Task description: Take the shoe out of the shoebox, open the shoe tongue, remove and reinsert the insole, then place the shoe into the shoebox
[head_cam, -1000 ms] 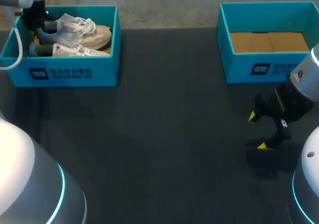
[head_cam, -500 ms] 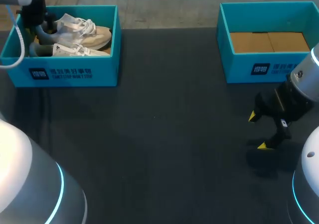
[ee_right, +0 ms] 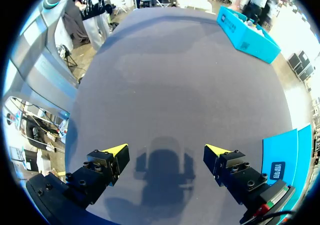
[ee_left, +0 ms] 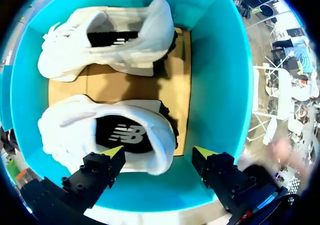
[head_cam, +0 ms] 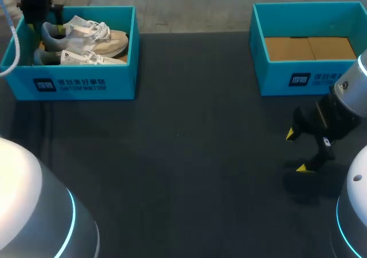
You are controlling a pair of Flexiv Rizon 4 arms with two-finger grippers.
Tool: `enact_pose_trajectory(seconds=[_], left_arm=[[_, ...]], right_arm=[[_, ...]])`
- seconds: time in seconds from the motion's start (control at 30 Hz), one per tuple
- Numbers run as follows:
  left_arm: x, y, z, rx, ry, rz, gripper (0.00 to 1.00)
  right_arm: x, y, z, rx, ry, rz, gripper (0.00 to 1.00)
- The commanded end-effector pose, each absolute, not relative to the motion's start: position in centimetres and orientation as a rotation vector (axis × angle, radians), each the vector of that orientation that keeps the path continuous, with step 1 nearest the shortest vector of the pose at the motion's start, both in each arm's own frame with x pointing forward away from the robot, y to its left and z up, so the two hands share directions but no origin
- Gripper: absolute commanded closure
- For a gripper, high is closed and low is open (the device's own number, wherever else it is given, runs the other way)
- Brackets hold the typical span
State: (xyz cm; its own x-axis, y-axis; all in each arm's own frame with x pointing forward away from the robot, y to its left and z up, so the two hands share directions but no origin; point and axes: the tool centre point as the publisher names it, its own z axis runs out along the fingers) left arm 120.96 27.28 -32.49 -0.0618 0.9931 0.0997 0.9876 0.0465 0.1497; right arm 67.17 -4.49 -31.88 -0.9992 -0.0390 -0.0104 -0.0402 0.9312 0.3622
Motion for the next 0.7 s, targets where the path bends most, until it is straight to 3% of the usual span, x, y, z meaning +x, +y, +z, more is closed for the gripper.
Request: enact_pose_trajectory(seconds=[0.03, 0.7], left_arm=[[118.4, 27.1, -30.3, 2.104, 2.229, 0.3, 0.0], [110.9, 26.7, -22.6, 2.084, 2.24, 0.261, 0.0]], right_arm=[[67.1, -4.4, -31.9, -0.061, 3.084, 0.574, 0.0], [67.1, -4.4, -31.9, -0.061, 3.084, 0.574, 0.0]])
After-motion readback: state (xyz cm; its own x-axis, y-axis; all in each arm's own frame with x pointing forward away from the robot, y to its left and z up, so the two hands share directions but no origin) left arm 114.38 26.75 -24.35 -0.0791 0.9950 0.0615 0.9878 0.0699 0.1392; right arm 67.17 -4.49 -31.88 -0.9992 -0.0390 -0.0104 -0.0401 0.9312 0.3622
